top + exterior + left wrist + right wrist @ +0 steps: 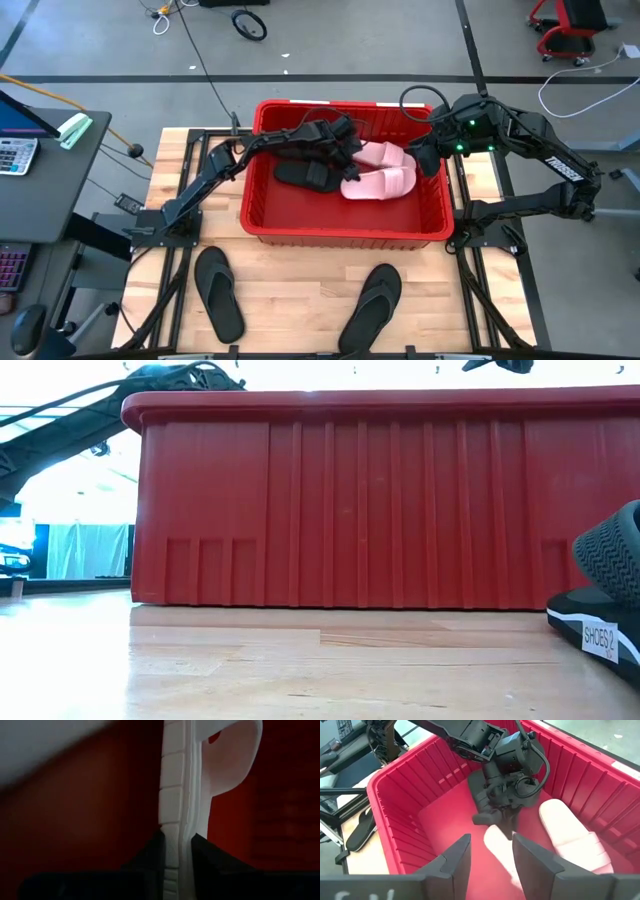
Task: Pick and place slides into bin
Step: Put the pink slide into the red bin and align it with the other pink slide
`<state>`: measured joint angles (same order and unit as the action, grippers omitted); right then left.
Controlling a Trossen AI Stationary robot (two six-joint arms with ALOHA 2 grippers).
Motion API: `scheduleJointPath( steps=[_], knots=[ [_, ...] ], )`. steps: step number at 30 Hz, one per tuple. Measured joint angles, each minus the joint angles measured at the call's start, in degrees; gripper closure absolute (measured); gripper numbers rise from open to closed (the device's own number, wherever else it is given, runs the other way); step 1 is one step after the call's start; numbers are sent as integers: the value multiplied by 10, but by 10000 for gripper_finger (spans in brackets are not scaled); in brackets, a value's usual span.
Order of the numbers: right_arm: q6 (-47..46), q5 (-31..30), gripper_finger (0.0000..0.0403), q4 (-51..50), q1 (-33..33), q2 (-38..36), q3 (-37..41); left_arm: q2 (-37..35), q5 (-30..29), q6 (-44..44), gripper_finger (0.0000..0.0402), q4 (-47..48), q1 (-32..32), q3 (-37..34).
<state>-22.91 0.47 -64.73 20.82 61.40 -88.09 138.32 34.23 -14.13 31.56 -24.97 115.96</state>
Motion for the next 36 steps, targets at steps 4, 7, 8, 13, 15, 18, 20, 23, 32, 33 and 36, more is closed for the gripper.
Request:
scheduleJointPath(
  steps=[4,7,8,13,15,18,20,23,32,33,36],
  knots=[
    [5,0,252,0,0,0,0,0,77,26,337,5,0,0],
    [6,0,252,0,0,0,0,0,111,24,337,4,0,0],
    [6,0,252,0,0,0,0,0,116,14,337,5,1,0],
    [8,0,252,0,0,0,0,0,129,-31,337,33,0,0],
    [15,0,252,0,0,0,0,1,89,-33,337,40,3,0],
    [21,0,252,0,0,0,0,10,67,-49,337,31,4,0],
    [21,0,252,0,0,0,0,17,67,-61,337,14,5,0],
    [21,0,252,0,0,0,0,29,35,-81,332,-17,5,0],
    [20,0,252,0,0,0,0,30,-63,-99,175,-89,2,0],
    [20,0,252,0,0,0,0,30,-66,-105,160,-89,0,0],
    [20,0,252,0,0,0,0,30,-66,-107,127,-86,-1,0]
  ],
)
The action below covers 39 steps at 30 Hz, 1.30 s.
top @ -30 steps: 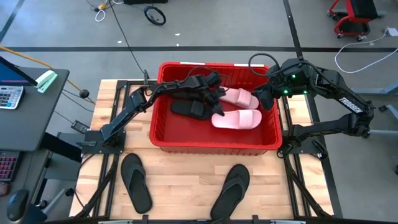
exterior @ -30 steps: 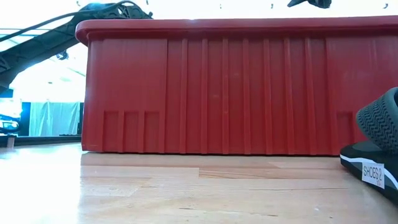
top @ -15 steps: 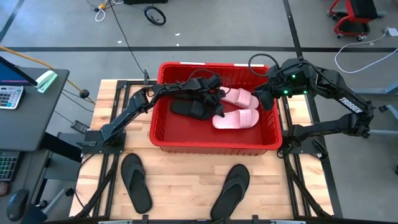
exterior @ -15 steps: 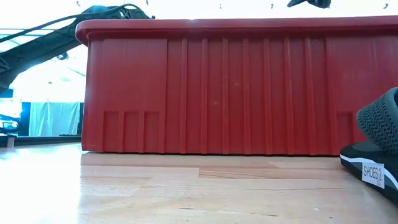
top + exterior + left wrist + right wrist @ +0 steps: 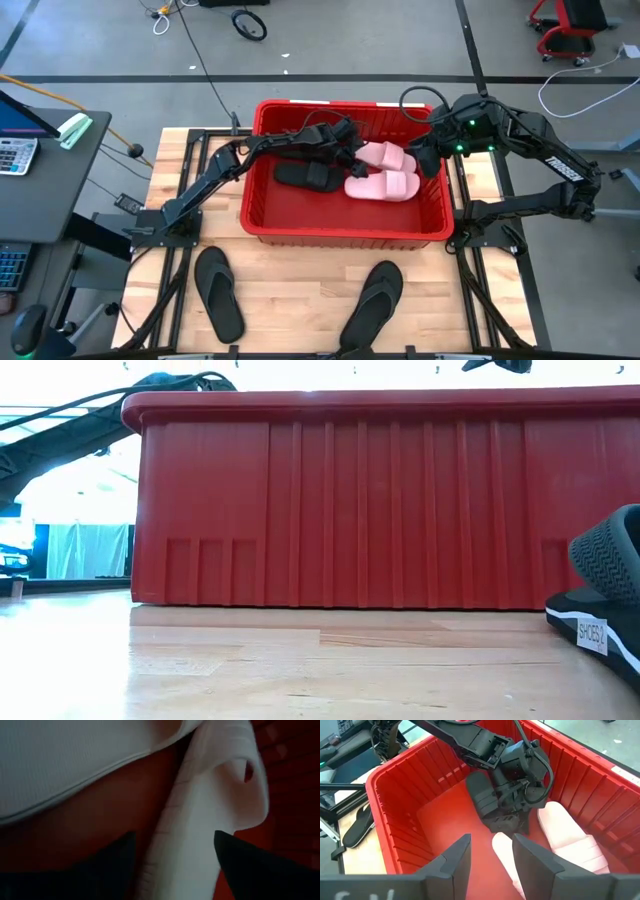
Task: Pick and place slides into bin
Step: Put the pink slide into the red bin and align it with the other pink slide
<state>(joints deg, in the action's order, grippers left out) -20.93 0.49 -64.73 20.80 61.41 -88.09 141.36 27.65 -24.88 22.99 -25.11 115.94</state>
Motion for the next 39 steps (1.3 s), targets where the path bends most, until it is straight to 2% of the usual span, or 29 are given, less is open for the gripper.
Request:
scheduleJointPath(
  steps=[6,12,18,25,31,36,39],
  knots=[
    [0,0,252,0,0,0,0,-7,0,-1,114,0,-2,5],
    [1,0,252,0,0,0,0,-11,0,22,150,1,-1,76],
    [1,0,252,0,0,0,0,-14,7,48,237,41,31,157],
    [1,0,252,0,0,0,0,-14,9,51,384,70,86,158],
    [1,0,252,0,0,0,0,-1,9,52,395,92,112,158],
    [-2,0,252,0,0,0,0,36,8,9,395,109,106,158],
    [-3,-1,252,0,0,0,0,54,35,0,397,124,100,157]
  ],
)
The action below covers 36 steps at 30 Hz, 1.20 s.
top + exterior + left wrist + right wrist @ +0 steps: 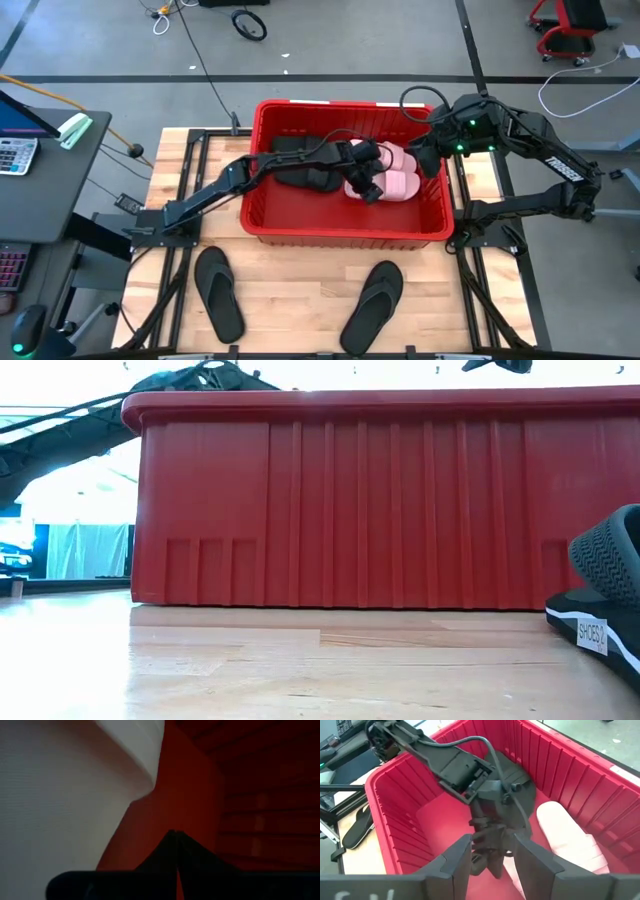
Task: Pick and place slides into bin
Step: Put the pink slide into the red bin and align it with the other pink slide, then put the left black slipper into the red bin
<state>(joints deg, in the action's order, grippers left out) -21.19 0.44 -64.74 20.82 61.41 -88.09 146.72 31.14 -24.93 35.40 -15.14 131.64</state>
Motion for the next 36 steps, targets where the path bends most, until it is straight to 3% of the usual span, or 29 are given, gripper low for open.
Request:
scheduleJointPath(
  steps=[5,10,24,31,36],
  knots=[
    [0,1,252,0,0,0,0,29,5,1,397,12,-1,1],
    [0,0,252,0,0,0,0,31,-96,1,397,14,-3,1],
    [-1,1,252,0,0,0,0,30,-107,-25,398,-10,-48,1],
    [-1,0,252,0,0,0,0,27,-59,-34,397,-12,-47,28],
    [-2,7,252,0,-5,0,0,-23,-70,-35,394,-45,-45,23]
  ],
)
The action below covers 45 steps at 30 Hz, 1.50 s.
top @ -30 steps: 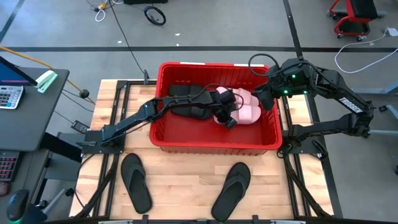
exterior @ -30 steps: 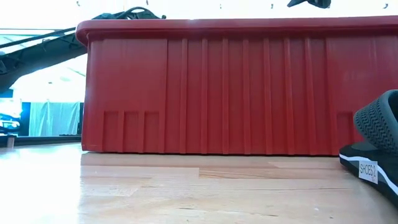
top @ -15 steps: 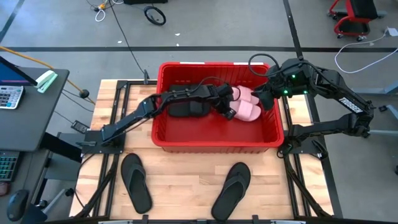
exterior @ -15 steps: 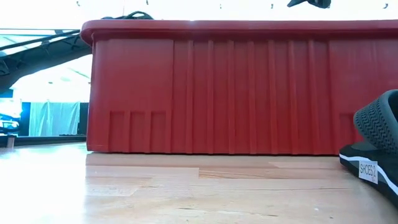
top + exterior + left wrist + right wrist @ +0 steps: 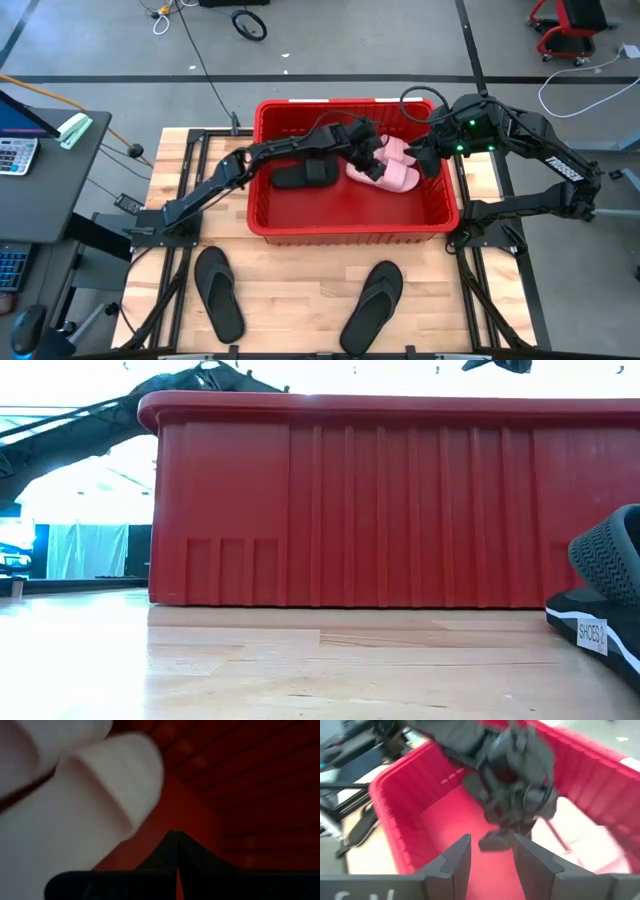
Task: Pick and place slides into bin
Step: Put the left black slipper into the red bin
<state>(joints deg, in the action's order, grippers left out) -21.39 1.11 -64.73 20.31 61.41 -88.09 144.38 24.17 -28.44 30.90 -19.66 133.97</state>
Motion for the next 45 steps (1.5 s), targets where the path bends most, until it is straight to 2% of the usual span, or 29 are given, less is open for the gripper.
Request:
scheduleJointPath(
  steps=[3,6,9,11,14,17,22,27,31,35,37,40,45],
  knots=[
    [2,42,256,0,-19,0,0,-38,-4,23,396,11,-3,0],
    [-4,111,266,0,-55,0,0,-87,-4,48,397,13,-3,-1],
    [-44,182,279,0,-115,0,0,-145,16,72,386,10,1,0],
    [-78,206,287,1,-169,0,0,-181,48,94,377,16,9,0],
    [-139,199,296,1,-267,0,0,-231,74,112,365,31,28,0],
    [-199,165,301,4,-363,6,0,-281,76,145,348,74,55,0],
    [-248,48,300,4,-502,37,0,-340,65,149,303,176,121,0],
    [-245,-18,290,5,-563,78,0,-368,60,3,261,329,201,0],
    [-202,-20,279,5,-572,113,0,-365,46,-90,249,480,282,-2],
    [-163,-14,270,5,-572,140,0,-358,4,-202,255,584,367,-13],
    [-161,-16,269,5,-572,150,0,-353,-37,-295,261,589,407,-19],
    [-179,-19,269,5,-572,163,0,-347,-133,-498,267,587,463,-24],
    [-253,-25,270,5,-572,174,0,-319,-290,-771,270,591,559,-24]
  ],
)
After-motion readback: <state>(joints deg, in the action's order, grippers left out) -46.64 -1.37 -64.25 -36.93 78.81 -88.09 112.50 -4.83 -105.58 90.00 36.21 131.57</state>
